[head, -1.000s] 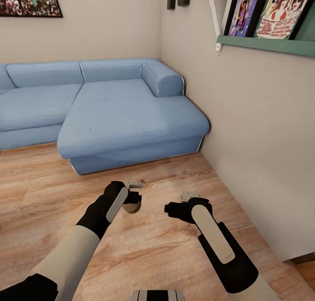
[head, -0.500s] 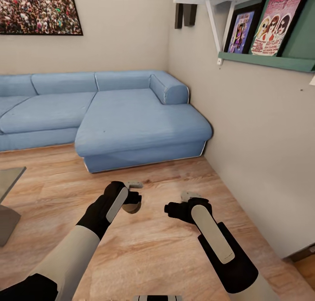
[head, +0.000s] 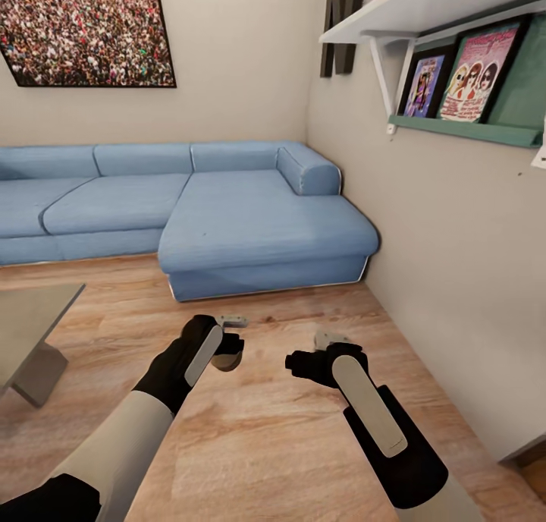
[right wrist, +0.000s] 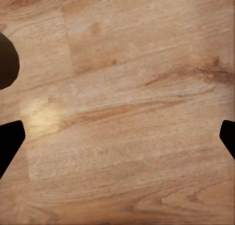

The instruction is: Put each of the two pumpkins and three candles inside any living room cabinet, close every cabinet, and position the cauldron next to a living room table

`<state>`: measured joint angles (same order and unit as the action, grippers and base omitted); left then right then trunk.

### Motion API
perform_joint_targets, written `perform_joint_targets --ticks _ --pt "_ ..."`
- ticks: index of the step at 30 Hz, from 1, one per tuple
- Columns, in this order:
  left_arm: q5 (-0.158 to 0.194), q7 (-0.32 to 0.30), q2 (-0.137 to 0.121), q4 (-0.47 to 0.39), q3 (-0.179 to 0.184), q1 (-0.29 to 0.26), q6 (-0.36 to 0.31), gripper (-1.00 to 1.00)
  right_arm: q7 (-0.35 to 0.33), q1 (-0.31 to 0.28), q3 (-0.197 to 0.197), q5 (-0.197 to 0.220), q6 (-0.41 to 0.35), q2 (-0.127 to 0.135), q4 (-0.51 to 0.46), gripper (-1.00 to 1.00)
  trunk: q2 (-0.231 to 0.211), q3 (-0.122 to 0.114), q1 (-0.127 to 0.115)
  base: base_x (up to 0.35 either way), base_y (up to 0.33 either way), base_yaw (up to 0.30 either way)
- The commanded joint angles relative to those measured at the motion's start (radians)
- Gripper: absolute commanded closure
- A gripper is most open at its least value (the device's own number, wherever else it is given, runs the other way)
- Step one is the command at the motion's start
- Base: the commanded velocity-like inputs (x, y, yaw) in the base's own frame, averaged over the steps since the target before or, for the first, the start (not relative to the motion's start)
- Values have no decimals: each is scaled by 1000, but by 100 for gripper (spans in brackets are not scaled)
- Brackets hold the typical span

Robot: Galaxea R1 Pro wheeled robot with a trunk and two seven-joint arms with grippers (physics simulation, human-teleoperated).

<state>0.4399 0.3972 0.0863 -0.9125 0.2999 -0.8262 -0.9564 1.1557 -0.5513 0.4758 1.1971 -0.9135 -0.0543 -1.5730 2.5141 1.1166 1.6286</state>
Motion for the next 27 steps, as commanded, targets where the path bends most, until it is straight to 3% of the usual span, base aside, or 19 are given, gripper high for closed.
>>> perform_joint_targets --ticks 1,19,27 --pt "10 11 0 -1 2 -1 -2 100 10 -1 0 8 -7 0 -1 -100 0 -3 -1 -325 0 5" --pt "10 14 0 -1 4 -1 -2 100 10 -1 0 9 -7 -1 -1 -100 -4 -78 -9 -253 0 1" --pt "10 31 0 0 4 -1 -2 100 10 -1 1 9 -7 -2 -1 -100 -6 -109 -13 -123 0 0"
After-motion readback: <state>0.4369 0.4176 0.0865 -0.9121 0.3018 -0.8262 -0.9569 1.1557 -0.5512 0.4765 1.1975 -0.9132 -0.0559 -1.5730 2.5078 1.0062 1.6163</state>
